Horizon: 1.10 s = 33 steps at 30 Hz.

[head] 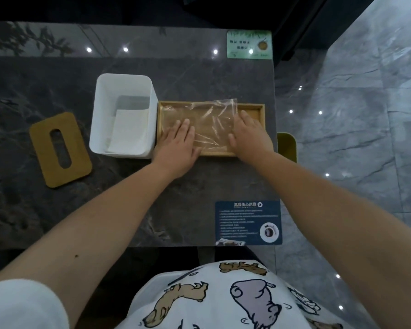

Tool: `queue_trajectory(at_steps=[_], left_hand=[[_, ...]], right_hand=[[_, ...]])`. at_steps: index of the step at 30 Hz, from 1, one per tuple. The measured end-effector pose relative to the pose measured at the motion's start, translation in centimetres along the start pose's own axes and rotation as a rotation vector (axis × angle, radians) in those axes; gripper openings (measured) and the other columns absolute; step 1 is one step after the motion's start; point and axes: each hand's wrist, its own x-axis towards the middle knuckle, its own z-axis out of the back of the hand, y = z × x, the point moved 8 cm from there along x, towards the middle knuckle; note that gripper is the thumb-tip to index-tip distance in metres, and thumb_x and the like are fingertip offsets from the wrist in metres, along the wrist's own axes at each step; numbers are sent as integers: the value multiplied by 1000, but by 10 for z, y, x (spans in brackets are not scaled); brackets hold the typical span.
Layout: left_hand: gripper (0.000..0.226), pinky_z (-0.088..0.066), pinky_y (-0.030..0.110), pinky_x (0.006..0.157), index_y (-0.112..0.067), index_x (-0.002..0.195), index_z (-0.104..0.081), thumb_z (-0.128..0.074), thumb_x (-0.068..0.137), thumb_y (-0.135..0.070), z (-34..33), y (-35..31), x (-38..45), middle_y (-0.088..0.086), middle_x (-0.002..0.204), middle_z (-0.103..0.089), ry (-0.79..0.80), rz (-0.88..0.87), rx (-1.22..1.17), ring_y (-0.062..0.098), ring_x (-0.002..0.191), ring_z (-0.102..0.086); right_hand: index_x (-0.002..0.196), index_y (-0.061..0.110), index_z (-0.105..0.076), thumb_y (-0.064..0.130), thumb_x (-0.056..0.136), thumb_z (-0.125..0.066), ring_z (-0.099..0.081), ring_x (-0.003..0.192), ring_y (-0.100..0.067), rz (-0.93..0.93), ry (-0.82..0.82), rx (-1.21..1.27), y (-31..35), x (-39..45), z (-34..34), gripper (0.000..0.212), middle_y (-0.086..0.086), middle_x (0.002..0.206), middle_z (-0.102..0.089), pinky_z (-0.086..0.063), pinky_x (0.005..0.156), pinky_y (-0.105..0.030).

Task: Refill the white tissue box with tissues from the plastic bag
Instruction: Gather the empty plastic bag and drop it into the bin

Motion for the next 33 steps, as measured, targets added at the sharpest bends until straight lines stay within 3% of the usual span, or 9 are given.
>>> queue_trajectory(at_steps=[3, 5, 6, 9, 12, 22, 27, 30, 33], left_hand=[[69, -6, 45, 119, -12, 154, -13, -22, 100, -53, -4, 3, -2, 8, 165, -5, 7, 15, -7, 25, 150, 2], [69, -4, 44, 118, -12, 154, -13, -22, 100, -53, -6, 3, -2, 8, 165, -4, 9, 10, -13, 24, 150, 3], [69, -4, 44, 118, -12, 154, -13, -22, 100, -54, -6, 3, -2, 8, 165, -4, 11, 6, -15, 24, 150, 4], [70, -3, 44, 119, -12, 154, -12, -20, 99, -55, -8, 4, -1, 8, 165, -3, 20, -12, -16, 23, 150, 5], [72, -1, 43, 118, -12, 154, -10, -19, 99, -56, -8, 6, -1, 7, 165, -1, 28, -34, -11, 23, 150, 5], [75, -1, 42, 118, -12, 154, -9, -18, 97, -60, -11, 5, -2, 8, 165, -3, 16, -96, 14, 24, 150, 3], [76, -6, 44, 118, -12, 154, -12, -16, 96, -61, -8, 0, -2, 10, 164, -7, -10, -135, 37, 26, 150, 0], [73, -6, 43, 117, -10, 153, -16, -22, 97, -57, -2, -10, -1, 11, 164, -11, -48, -166, 53, 27, 150, -3], [70, -5, 43, 117, -9, 152, -18, -24, 99, -54, 7, -27, 2, 13, 163, -12, -87, -211, 53, 27, 150, -5]], right_hand=[[121, 8, -56, 24, 96, -50, -62, 101, -25, -70, -101, 210, -2, 3, 13, 30, -12, 112, -63, -54, 88, -40], [99, 9, -61, 22, 95, -53, -61, 71, -16, -198, -51, 457, -6, 6, 12, 16, -5, 84, -62, -54, 62, -32], [90, 9, -60, 22, 95, -54, -59, 63, -15, -260, -8, 559, -8, 7, 10, 15, -3, 76, -60, -51, 55, -30], [90, 9, -59, 28, 96, -56, -63, 73, -17, -446, 133, 763, -15, 6, 3, 19, -5, 84, -65, -57, 64, -34], [102, 9, -64, 32, 95, -60, -58, 70, -15, -563, 218, 904, -23, 3, -1, 24, -4, 84, -63, -49, 58, -29], [106, 8, -68, 22, 93, -64, -58, 82, -20, -588, 227, 1040, -32, 4, 2, 20, -11, 99, -68, -56, 83, -36], [96, 6, -67, 22, 95, -62, -52, 63, -16, -531, 164, 928, -41, -1, 13, 17, -7, 81, -62, -50, 62, -30], [84, 19, -66, 25, 96, -62, -61, 67, -14, -439, 109, 742, -49, -4, 27, 13, -2, 83, -69, -51, 59, -25], [83, 25, -65, 25, 94, -62, -65, 74, -12, -378, 12, 730, -66, -14, 42, 11, -1, 86, -69, -50, 61, -24]])
